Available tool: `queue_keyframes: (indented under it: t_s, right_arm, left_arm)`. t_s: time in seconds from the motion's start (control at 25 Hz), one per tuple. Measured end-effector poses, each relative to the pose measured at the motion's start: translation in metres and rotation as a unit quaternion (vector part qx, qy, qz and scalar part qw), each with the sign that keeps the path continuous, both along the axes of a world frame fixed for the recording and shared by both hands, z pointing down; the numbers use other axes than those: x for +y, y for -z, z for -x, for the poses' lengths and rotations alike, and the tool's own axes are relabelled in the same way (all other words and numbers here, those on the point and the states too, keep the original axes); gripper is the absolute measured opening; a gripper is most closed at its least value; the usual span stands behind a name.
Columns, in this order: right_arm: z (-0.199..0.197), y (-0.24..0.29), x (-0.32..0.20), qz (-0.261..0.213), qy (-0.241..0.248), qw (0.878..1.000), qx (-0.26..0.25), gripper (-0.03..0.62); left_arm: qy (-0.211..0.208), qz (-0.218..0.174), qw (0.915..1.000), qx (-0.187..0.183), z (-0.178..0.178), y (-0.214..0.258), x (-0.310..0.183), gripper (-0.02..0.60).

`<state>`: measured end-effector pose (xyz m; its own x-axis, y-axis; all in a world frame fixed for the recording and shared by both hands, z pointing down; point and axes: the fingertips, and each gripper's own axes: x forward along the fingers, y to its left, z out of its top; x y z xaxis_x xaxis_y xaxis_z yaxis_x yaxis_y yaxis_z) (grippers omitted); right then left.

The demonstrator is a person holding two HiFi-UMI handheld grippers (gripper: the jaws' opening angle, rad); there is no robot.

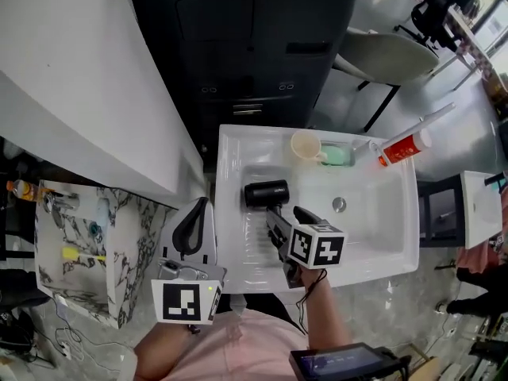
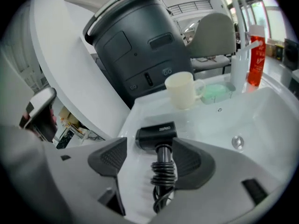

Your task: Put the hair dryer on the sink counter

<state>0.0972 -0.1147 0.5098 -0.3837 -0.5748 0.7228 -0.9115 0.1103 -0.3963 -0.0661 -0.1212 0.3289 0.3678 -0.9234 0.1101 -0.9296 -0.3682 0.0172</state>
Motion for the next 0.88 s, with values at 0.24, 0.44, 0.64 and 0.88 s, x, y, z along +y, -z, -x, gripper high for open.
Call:
queue_keyframes:
  t_s: [0.24,0.44,0.64,0.88]
  right_arm:
    - [0.021,0.108,0.015,-0.178,-0.016,0.984,-0.023,0.179]
    - [0.041,0.197,0.041,-0.329,-0.016,0.944,0.006,0.034]
    - [0.046,0.248,0.07,-0.399,-0.028,0.915,0.048,0.001]
    - [0.043,0.277,0.103,-0.439,-0.042,0.893,0.093,0.0]
  left_arm:
    - [-0.029,-0.05,0.9983,-0.001,-0.003,0.047,0.016,0.009]
    - [-0.038,-0.095,0.9946,0.017,0.0,0.096,0.033,0.009]
    - [-0.055,-0.13,0.9896,0.025,0.0,0.131,0.064,0.009]
    - [-0.072,-0.152,0.9846,0.045,-0.005,0.153,0.091,0.009]
